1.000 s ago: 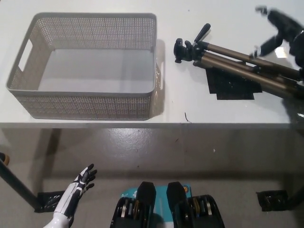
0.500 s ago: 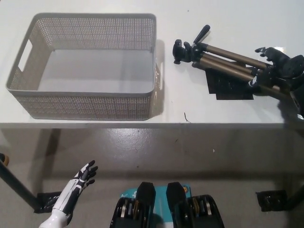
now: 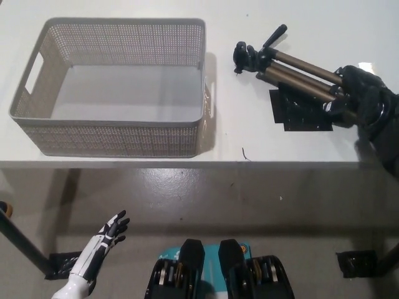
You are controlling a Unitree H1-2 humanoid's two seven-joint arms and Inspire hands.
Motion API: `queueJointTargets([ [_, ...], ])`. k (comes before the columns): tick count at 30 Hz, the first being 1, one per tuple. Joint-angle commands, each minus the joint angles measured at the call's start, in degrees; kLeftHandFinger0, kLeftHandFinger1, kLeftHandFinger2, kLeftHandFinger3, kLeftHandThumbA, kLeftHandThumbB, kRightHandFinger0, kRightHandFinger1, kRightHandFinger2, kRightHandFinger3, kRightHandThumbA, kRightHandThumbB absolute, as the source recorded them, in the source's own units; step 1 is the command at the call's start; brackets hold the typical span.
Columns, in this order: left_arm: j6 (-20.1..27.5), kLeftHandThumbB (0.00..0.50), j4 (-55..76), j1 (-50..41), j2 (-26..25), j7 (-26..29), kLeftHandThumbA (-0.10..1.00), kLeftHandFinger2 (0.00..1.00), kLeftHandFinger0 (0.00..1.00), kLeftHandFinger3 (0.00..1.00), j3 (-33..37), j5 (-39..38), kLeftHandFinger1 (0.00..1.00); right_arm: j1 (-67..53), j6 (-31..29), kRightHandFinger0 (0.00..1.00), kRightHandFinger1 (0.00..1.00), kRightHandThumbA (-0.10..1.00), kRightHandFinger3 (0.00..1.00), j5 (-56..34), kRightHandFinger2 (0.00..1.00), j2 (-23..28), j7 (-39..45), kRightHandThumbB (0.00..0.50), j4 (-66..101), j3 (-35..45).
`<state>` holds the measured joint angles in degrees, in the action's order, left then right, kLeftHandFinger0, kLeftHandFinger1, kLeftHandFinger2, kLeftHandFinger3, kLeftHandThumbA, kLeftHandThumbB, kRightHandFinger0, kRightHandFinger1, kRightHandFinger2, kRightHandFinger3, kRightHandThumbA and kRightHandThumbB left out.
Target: The robot uses its right hand to pick the tripod on the desk and places it into a rectangular container on the left.
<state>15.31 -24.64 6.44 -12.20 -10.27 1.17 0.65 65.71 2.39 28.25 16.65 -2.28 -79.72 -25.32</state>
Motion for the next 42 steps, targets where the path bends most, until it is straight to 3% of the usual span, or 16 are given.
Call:
queueJointTargets([
  [1, 2.3, 0.5, 1.3, 1.3, -0.9, -0.6, 1.0, 1.0, 1.0, 1.0, 0.5, 0.4, 1.0, -1.7, -4.8, 0.14, 0.63, -0.1, 0.87, 1.4, 0.92, 0.2, -10.2, 0.198, -0.8, -0.8],
  [8, 2.3, 0.5, 1.1, 1.2, -0.9, -1.0, 1.0, 1.0, 1.0, 1.0, 0.6, 0.0, 1.0, -1.3, -7.0, 0.14, 0.67, -0.1, 0.9, 1.0, 0.98, 0.6, -11.9, 0.2, -0.9, -0.8],
  [11, 2.7, 0.5, 0.9, 1.2, -1.0, -1.2, 1.0, 1.0, 1.0, 1.0, 0.6, -0.2, 1.0, -0.6, -8.1, 0.15, 0.68, -0.1, 0.98, 0.9, 1.0, 1.0, -12.9, 0.195, -0.4, -0.5],
  [13, 3.5, 0.5, 0.4, 1.4, -1.0, -1.4, 1.0, 1.0, 1.0, 1.0, 0.4, -0.5, 1.0, 0.0, -10.5, 0.11, 0.57, -0.1, 0.95, 0.6, 0.94, 1.7, -15.0, 0.199, 0.3, 0.0],
  [14, 3.2, 0.5, 0.7, 1.3, -1.0, -1.4, 1.0, 1.0, 1.0, 1.0, 0.4, -0.4, 1.0, 1.2, -11.5, 0.11, 0.59, -0.1, 0.97, 0.0, 0.97, 2.2, -15.5, 0.169, 0.7, 0.6],
  [15, 3.6, 0.5, 0.6, 1.3, -1.0, -1.1, 1.0, 1.0, 1.0, 1.0, 0.4, -0.1, 1.0, 2.5, -12.7, 0.31, 0.74, -0.1, 0.95, -0.8, 1.0, 2.9, -16.4, 0.164, 1.5, 1.7],
  [17, 3.0, 0.5, 0.9, 1.3, -1.0, -1.3, 1.0, 1.0, 1.0, 1.0, 0.6, -0.1, 1.0, 4.6, -13.3, 0.02, 0.42, -0.1, 0.9, -1.5, 0.8, 3.8, -16.5, 0.148, 4.0, 3.3],
  [18, 3.1, 0.5, 0.7, 1.4, -0.8, -1.2, 1.0, 1.0, 1.0, 1.0, 0.6, 0.1, 1.0, 5.4, -13.4, 0.0, 0.34, -0.1, 0.86, -1.6, 0.77, 4.5, -16.8, 0.144, 6.8, 4.2],
  [20, 3.0, 0.5, 0.7, 1.3, -0.8, -1.1, 1.0, 1.0, 1.0, 1.0, 0.6, 0.1, 1.0, 7.1, -13.4, 0.0, 0.38, -0.1, 0.86, -1.1, 0.84, 5.7, -16.2, 0.135, 9.9, 5.3],
  [22, 3.4, 0.5, 0.0, 1.4, -0.8, -1.0, 1.0, 1.0, 1.0, 1.0, 0.5, 0.1, 1.0, 8.6, -12.5, 0.0, 0.5, -0.1, 0.99, -1.4, 0.94, 7.0, -15.2, 0.129, 14.1, 7.2],
  [23, 3.8, 0.5, -0.4, 1.5, -0.8, -1.1, 1.0, 1.0, 1.0, 1.0, 0.5, -0.1, 1.0, 9.9, -11.8, 0.01, 0.54, -0.1, 1.0, -1.6, 0.93, 8.0, -13.9, 0.147, 17.8, 8.4],
  [30, 3.4, 0.5, 0.0, 1.2, -1.0, -1.0, 1.0, 1.0, 1.0, 1.0, 0.8, 0.6, 1.0, 12.6, -12.5, 0.0, 0.49, -0.1, 1.0, 1.2, 0.83, 10.0, -12.9, 0.154, 28.3, 9.5],
  [32, 3.1, 0.5, -0.2, 1.0, -1.2, -1.1, 1.0, 1.0, 1.0, 1.0, 0.8, 0.8, 1.0, 13.8, -11.6, 0.0, 0.43, -0.1, 0.96, 1.5, 0.79, 10.0, -11.4, 0.151, 31.7, 9.7],
  [36, 3.1, 0.5, 0.5, 0.7, -1.3, -1.2, 1.0, 1.0, 1.0, 1.0, 0.8, 0.8, 1.0, 15.1, -9.4, 0.0, 0.46, -0.1, 0.99, 2.6, 0.84, 8.9, -8.2, 0.109, 38.9, 9.0],
  [38, 3.7, 0.5, -0.1, 0.8, -1.3, -2.0, 1.0, 1.0, 1.0, 1.0, 0.9, 0.0, 1.0, 15.6, -9.0, 0.0, 0.48, -0.1, 1.0, 3.7, 0.85, 7.9, -7.2, 0.142, 42.0, 8.2],
  [42, 4.6, 0.5, -1.5, 0.7, -1.2, -2.2, 1.0, 1.0, 1.0, 1.0, 1.2, 0.1, 1.0, 15.9, -5.9, 0.0, 0.51, -0.1, 1.0, 6.4, 0.86, 4.6, -4.4, 0.148, 47.9, 6.1],
])
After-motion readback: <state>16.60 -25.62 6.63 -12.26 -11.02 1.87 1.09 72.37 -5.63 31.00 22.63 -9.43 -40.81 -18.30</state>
